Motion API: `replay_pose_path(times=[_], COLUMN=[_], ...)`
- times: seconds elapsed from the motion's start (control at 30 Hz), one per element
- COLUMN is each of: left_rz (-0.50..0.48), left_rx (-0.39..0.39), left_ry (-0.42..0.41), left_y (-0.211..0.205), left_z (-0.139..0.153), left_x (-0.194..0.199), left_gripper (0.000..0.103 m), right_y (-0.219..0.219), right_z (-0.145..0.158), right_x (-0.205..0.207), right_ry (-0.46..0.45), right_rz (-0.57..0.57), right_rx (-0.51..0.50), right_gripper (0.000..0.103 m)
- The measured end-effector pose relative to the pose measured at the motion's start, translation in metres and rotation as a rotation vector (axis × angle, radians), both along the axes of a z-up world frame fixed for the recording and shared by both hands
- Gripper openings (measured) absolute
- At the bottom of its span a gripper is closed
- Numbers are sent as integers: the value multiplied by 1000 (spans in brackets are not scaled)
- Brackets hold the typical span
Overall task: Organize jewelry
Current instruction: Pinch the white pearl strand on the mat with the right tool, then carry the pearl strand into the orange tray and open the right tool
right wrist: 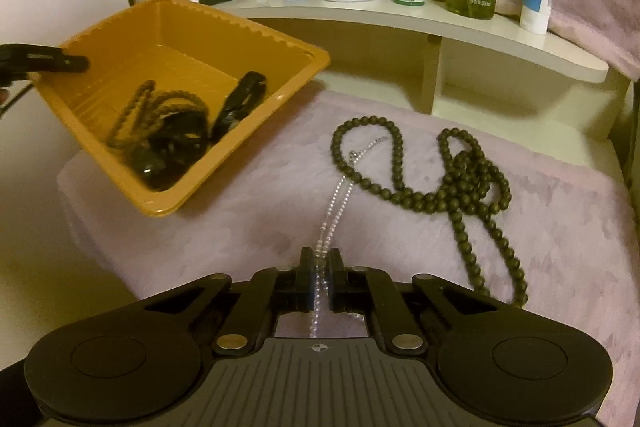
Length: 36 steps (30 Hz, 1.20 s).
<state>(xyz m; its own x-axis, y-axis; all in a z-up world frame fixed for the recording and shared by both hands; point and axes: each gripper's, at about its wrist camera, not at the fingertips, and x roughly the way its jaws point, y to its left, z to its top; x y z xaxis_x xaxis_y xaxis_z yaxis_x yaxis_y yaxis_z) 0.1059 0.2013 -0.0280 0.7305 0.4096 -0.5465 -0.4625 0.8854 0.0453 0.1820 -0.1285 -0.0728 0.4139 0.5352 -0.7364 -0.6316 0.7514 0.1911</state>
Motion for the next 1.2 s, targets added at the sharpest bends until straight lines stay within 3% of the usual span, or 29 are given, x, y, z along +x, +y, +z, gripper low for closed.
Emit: replay_pose_path(times=[0.23,0.6,1.2], left_rz=[0,0,-5], left_rx=[0,-2,-3], left_ry=[1,1,-3], left_y=[0,0,1], left_z=[0,1,3], left_x=[0,0,-2], left_gripper=[14,14,14], right_y=[-22,-45,-24], right_z=[22,66,111], right_x=[-4,-1,18], right_ry=[11,-47,-123], right_rz=[-50,-112,-92], right_rx=[107,235,349], right_gripper=[6,6,6])
